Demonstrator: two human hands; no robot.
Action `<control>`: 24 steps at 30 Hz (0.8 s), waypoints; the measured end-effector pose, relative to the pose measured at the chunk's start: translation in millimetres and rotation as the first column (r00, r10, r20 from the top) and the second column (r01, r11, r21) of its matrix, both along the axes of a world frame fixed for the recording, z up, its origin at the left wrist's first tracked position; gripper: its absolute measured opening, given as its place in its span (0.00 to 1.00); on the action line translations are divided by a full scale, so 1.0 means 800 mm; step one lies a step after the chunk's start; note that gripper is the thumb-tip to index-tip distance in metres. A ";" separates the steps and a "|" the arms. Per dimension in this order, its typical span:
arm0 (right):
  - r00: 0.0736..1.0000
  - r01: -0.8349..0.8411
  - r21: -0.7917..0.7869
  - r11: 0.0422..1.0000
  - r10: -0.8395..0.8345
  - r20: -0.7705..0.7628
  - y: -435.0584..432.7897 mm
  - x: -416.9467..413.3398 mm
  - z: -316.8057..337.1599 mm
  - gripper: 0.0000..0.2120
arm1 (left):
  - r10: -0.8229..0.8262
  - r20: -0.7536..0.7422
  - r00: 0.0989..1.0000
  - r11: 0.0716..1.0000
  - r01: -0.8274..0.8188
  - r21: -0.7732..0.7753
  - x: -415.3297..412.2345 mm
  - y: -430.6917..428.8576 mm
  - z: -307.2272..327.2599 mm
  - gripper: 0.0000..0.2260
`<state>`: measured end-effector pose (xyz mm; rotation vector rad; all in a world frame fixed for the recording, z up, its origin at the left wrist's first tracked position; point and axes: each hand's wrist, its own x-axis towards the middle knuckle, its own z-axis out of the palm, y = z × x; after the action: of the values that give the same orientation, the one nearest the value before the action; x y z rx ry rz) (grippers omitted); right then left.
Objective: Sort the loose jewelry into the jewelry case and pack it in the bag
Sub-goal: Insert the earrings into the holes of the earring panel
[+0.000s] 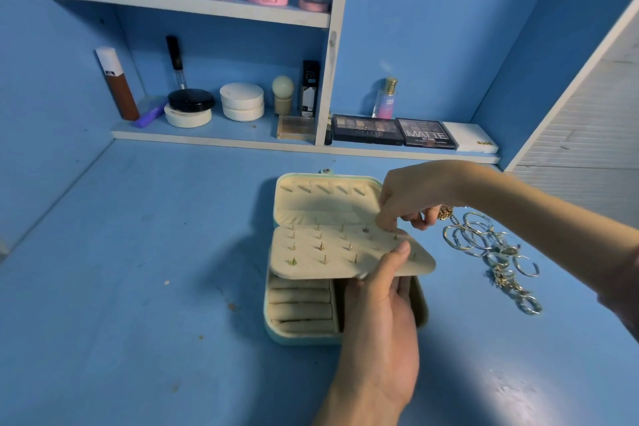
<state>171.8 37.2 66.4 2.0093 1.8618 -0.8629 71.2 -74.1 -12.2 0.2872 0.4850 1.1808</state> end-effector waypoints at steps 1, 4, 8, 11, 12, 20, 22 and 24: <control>1.000 -0.004 0.021 1.000 0.004 -0.006 -0.003 0.005 0.003 0.12 | 0.001 0.003 1.000 1.000 0.000 -0.021 0.001 0.001 0.000 0.22; 0.999 0.038 0.135 0.990 -0.033 -0.040 -0.010 0.024 0.005 0.15 | 0.006 0.017 1.000 0.996 -0.005 -0.089 0.002 0.001 0.002 0.20; 0.988 0.142 0.046 0.989 -0.140 -0.060 -0.025 0.041 -0.005 0.19 | 0.009 0.029 1.000 0.994 -0.005 -0.112 0.003 0.002 0.005 0.22; 0.970 0.148 -0.057 0.987 -0.156 -0.188 -0.040 0.047 -0.015 0.12 | 0.007 0.056 0.998 0.991 0.000 -0.132 0.004 0.002 0.009 0.23; 0.953 0.160 -0.067 0.985 -0.172 -0.250 -0.044 0.049 -0.018 0.11 | 0.011 0.061 0.998 0.990 -0.002 -0.141 0.004 0.002 0.011 0.23; 0.739 0.258 -0.187 0.948 -0.318 -0.594 -0.058 0.060 -0.037 0.23 | -0.019 0.050 0.999 0.991 0.026 -0.132 0.001 0.002 0.016 0.20; 0.707 0.277 -0.212 0.937 -0.348 -0.615 -0.058 0.059 -0.039 0.23 | -0.034 0.054 0.998 0.990 0.041 -0.134 -0.001 0.002 0.016 0.20; 0.679 0.297 -0.243 0.923 -0.383 -0.626 -0.057 0.058 -0.040 0.23 | -0.063 0.041 0.997 0.989 0.068 -0.129 -0.005 0.003 0.013 0.23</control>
<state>218.6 -8.5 34.6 2.1753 1.6600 -1.9810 67.6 -71.6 -1.6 0.1673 0.5140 1.0841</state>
